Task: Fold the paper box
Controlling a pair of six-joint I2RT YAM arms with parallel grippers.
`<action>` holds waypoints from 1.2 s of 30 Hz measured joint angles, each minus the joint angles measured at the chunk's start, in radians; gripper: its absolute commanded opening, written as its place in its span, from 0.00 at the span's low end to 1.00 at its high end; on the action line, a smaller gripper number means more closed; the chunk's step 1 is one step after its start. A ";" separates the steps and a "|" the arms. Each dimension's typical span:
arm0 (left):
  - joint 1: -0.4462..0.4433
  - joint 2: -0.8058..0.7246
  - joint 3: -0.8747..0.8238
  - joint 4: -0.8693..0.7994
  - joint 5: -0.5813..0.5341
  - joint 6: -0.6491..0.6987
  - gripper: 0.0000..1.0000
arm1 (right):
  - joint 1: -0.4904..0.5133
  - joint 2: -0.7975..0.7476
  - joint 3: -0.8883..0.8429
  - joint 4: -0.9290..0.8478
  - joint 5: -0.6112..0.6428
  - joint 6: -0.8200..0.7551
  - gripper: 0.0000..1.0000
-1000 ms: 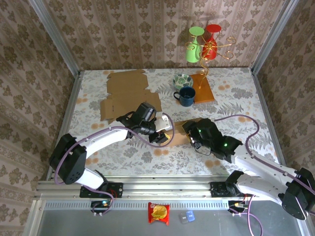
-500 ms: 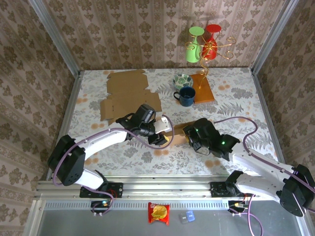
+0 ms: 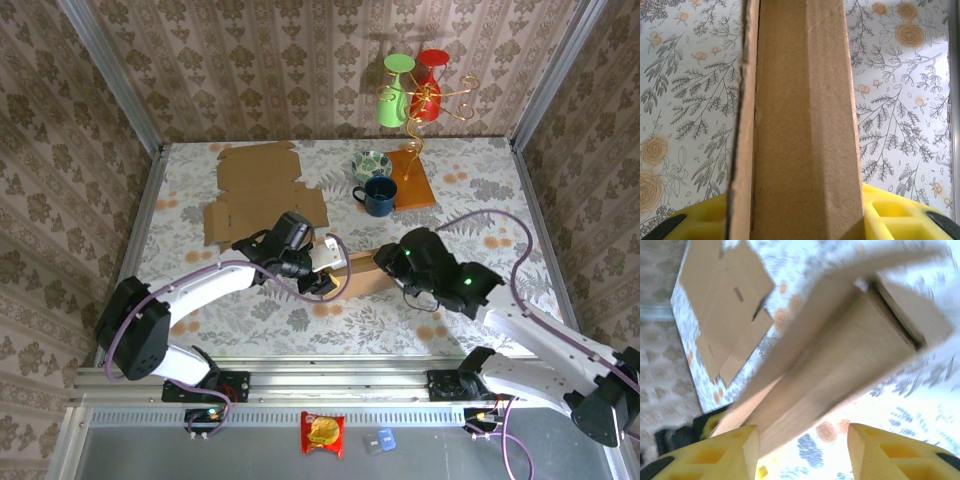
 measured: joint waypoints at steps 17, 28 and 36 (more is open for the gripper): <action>0.108 -0.035 0.000 -0.153 0.123 0.137 0.37 | -0.339 0.127 0.205 -0.243 -0.402 -1.037 0.63; 0.113 -0.035 0.000 -0.163 0.131 0.160 0.37 | -0.339 0.249 0.208 -0.262 -0.415 -1.227 0.57; 0.113 -0.035 0.000 -0.163 0.130 0.164 0.37 | -0.336 0.291 0.246 -0.264 -0.385 -1.267 0.38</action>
